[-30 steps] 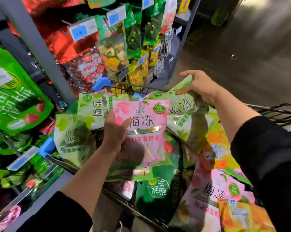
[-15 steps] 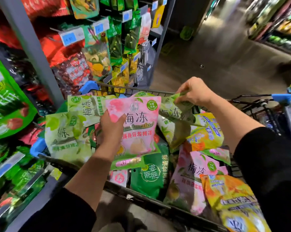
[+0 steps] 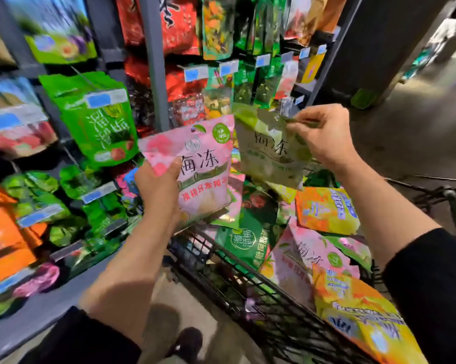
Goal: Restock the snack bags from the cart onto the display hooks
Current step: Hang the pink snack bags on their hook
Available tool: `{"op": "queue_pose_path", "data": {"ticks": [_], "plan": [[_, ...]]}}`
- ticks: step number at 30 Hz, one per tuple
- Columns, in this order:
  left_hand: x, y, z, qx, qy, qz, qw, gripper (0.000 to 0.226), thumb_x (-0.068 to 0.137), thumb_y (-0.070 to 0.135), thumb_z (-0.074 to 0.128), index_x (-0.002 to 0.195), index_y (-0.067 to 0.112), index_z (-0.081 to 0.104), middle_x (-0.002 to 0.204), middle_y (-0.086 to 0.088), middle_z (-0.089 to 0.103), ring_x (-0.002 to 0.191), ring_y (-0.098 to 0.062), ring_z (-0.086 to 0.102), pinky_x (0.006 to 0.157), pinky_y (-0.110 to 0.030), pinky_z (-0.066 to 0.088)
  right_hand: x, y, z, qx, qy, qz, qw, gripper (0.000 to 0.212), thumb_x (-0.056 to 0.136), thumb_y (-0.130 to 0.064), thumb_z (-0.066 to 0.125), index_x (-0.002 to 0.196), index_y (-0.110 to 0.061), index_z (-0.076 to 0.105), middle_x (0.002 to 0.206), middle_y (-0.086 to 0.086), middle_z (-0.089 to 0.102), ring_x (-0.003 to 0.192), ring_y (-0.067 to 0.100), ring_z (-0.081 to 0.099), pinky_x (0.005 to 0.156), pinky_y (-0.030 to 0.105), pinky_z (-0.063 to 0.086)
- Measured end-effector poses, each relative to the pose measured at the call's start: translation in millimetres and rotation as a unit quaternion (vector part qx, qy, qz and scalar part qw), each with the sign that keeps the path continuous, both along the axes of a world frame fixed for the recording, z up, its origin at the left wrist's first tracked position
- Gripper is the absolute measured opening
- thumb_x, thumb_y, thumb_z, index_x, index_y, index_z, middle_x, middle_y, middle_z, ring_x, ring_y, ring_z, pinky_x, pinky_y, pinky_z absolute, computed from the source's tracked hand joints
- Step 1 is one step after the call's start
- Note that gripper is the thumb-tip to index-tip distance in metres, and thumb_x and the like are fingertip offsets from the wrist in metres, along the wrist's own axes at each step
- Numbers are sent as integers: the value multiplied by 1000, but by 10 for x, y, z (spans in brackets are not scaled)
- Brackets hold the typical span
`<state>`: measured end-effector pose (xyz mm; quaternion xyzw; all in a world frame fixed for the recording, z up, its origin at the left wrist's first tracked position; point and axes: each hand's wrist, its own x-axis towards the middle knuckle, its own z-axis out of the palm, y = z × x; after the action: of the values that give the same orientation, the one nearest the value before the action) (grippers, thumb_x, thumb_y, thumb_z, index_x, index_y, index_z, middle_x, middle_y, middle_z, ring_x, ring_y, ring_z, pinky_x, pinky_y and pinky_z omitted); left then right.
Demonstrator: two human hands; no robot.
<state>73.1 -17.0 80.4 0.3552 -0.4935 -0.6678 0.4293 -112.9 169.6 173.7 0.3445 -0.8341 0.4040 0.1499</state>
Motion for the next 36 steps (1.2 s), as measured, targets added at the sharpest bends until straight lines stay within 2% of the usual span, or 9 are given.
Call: {"op": "queue_pose_path", "data": {"ticks": [7, 10, 15, 18, 21, 23, 27, 30, 36], "plan": [[1407, -290, 229, -37, 23, 155, 987, 21, 65, 27, 76, 84, 22, 68, 93, -12, 70, 88, -33, 67, 80, -60, 54, 990, -1085, 138, -72, -30, 157, 984, 18, 79, -6, 74, 96, 0, 74, 90, 3, 68, 83, 13, 63, 82, 25, 52], [2121, -494, 267, -19, 34, 240, 970, 55, 67, 29, 79, 114, 6, 60, 104, -17, 66, 98, -36, 65, 84, -56, 54, 1607, -1646, 176, -77, -48, 225, 970, 18, 78, -5, 74, 96, -1, 75, 90, 6, 71, 74, 6, 63, 79, 24, 53], [3409, -909, 250, -17, 72, 363, 929, 78, 61, 35, 79, 126, 3, 52, 126, -21, 59, 110, -30, 61, 91, -55, 52, 3018, -2544, 336, -93, -41, 338, 936, 19, 76, -7, 77, 93, -1, 76, 84, 2, 69, 79, 8, 62, 73, 13, 47], [4264, -1054, 419, -33, 83, 417, 904, 45, 76, 8, 73, 116, -5, 57, 100, -15, 67, 82, -13, 64, 79, -37, 59, 3958, -3099, 430, -95, -40, 398, 912, 18, 75, -9, 78, 92, -2, 76, 83, 1, 67, 80, 9, 62, 76, 17, 48], [5136, -1266, 478, -66, 51, 488, 869, 26, 83, -2, 67, 107, -9, 59, 77, 0, 59, 58, 1, 53, 56, -16, 48, 4935, -3606, 490, -82, -35, 464, 881, 15, 76, -9, 77, 90, -3, 77, 84, 6, 71, 79, 10, 62, 74, 22, 49], [5715, -1425, 488, -78, 11, 528, 845, 16, 82, -1, 67, 97, 0, 63, 73, 3, 59, 55, 4, 51, 57, -17, 47, 5557, -3895, 508, -84, -35, 495, 864, 14, 77, -9, 77, 90, -3, 77, 83, 5, 71, 78, 9, 61, 71, 19, 47], [6678, -1729, 454, -56, -31, 590, 805, 28, 75, 21, 70, 94, 3, 61, 92, -18, 64, 76, -22, 57, 71, -43, 53, 6549, -4423, 529, -107, -52, 523, 844, 15, 77, -10, 77, 90, -2, 77, 85, 9, 73, 76, 10, 63, 75, 18, 50], [7166, -1918, 524, -77, -46, 615, 784, 15, 80, 14, 69, 83, 3, 60, 76, -8, 59, 65, -19, 52, 56, -28, 46, 7084, -4785, 584, -124, -96, 529, 834, 17, 76, -12, 78, 91, -3, 77, 87, 10, 74, 79, 15, 66, 83, 32, 55], [7536, -2385, 727, -107, -4, 639, 762, 25, 83, -1, 64, 66, 9, 49, 58, 3, 45, 37, 7, 39, 40, -12, 34, 7766, -5420, 806, -129, -125, 535, 826, 23, 76, -19, 78, 95, -5, 76, 95, 7, 73, 94, 17, 65, 88, 28, 50]]}}
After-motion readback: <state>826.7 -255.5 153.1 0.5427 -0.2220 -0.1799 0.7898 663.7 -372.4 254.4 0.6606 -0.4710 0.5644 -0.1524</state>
